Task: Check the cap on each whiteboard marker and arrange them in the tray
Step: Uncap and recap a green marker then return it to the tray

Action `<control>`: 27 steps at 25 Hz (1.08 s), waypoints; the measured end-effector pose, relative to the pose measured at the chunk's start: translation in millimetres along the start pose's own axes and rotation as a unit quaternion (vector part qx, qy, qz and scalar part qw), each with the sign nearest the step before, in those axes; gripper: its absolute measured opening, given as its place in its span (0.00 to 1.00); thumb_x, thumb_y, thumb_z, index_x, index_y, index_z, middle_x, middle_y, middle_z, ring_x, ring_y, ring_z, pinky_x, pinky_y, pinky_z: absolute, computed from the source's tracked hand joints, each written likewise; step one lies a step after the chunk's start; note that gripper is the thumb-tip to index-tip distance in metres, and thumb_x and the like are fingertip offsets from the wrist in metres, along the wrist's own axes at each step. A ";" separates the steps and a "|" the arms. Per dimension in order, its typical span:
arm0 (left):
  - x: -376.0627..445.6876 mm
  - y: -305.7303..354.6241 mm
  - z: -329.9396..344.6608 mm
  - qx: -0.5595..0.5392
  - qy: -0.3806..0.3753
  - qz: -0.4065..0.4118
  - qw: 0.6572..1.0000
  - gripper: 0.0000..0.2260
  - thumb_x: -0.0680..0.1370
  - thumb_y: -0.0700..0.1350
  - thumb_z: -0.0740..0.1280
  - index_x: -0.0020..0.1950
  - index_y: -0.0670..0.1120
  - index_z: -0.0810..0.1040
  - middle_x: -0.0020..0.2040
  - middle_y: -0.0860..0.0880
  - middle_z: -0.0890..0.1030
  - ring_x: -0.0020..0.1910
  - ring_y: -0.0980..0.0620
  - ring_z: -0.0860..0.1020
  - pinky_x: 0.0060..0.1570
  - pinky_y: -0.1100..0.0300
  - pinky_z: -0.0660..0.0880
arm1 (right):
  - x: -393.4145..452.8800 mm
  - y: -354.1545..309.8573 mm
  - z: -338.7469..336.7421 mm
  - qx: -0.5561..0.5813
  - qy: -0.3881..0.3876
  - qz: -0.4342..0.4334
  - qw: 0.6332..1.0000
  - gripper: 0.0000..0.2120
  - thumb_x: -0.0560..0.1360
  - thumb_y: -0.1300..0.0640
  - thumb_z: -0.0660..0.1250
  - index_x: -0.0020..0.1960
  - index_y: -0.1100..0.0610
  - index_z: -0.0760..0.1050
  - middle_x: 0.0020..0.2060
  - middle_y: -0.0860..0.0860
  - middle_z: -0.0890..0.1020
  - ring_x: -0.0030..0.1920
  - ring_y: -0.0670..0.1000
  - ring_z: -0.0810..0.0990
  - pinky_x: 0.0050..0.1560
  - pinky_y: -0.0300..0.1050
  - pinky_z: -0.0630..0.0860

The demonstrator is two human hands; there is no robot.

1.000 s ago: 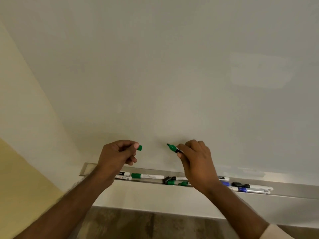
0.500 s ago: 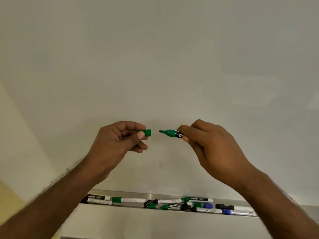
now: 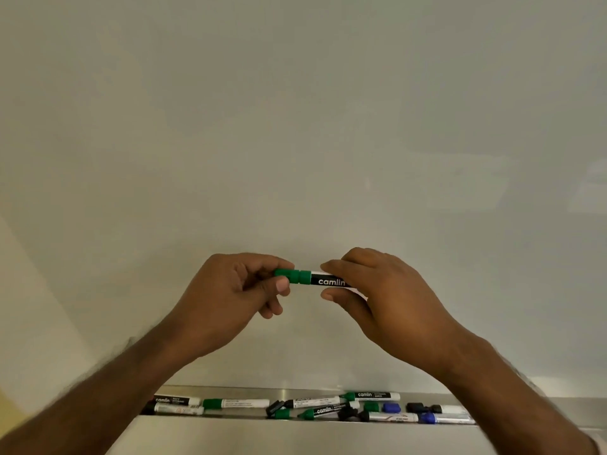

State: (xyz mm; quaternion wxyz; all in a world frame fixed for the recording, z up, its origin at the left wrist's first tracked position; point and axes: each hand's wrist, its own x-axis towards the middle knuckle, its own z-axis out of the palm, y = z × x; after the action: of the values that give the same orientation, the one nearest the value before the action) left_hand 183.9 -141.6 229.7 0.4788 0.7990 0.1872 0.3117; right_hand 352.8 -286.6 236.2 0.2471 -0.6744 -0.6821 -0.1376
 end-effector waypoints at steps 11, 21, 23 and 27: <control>-6.4 -17.2 -8.0 0.139 0.019 0.097 0.985 0.13 0.75 0.36 0.68 0.48 0.54 0.83 0.32 0.52 0.82 0.33 0.53 0.80 0.33 0.66 0.75 | 9.1 -10.1 18.0 0.053 -0.004 -0.002 0.999 0.10 0.80 0.53 0.60 0.51 0.55 0.79 0.35 0.49 0.76 0.34 0.48 0.72 0.32 0.47 0.71; -21.0 -119.8 -44.4 0.199 0.026 0.021 0.979 0.11 0.72 0.39 0.73 0.49 0.52 0.84 0.40 0.55 0.82 0.42 0.55 0.78 0.40 0.71 0.72 | -5.3 -9.1 130.0 0.087 -0.032 0.062 0.994 0.15 0.76 0.62 0.65 0.63 0.55 0.75 0.49 0.51 0.81 0.47 0.53 0.77 0.47 0.48 0.72; -31.1 -150.2 -46.7 0.191 0.026 0.011 0.981 0.11 0.70 0.37 0.74 0.49 0.50 0.84 0.42 0.55 0.81 0.42 0.55 0.78 0.41 0.73 0.72 | -15.0 -16.3 166.0 0.059 -0.058 0.072 0.994 0.14 0.76 0.61 0.65 0.61 0.53 0.76 0.49 0.50 0.81 0.47 0.53 0.77 0.46 0.47 0.69; -49.7 -214.6 -42.8 0.197 0.013 -0.052 0.979 0.12 0.69 0.37 0.76 0.47 0.52 0.84 0.41 0.55 0.81 0.41 0.55 0.78 0.40 0.73 0.72 | -29.9 -27.1 230.3 0.029 -0.085 0.126 0.988 0.10 0.74 0.61 0.66 0.54 0.52 0.78 0.45 0.50 0.82 0.46 0.54 0.76 0.47 0.49 0.69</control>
State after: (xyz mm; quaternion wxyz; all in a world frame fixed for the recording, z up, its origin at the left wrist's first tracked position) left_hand 118.2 -42.4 39.4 0.3251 0.8627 0.2926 0.2538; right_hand 290.2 -193.5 31.1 0.2229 -0.7566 -0.6141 -0.0282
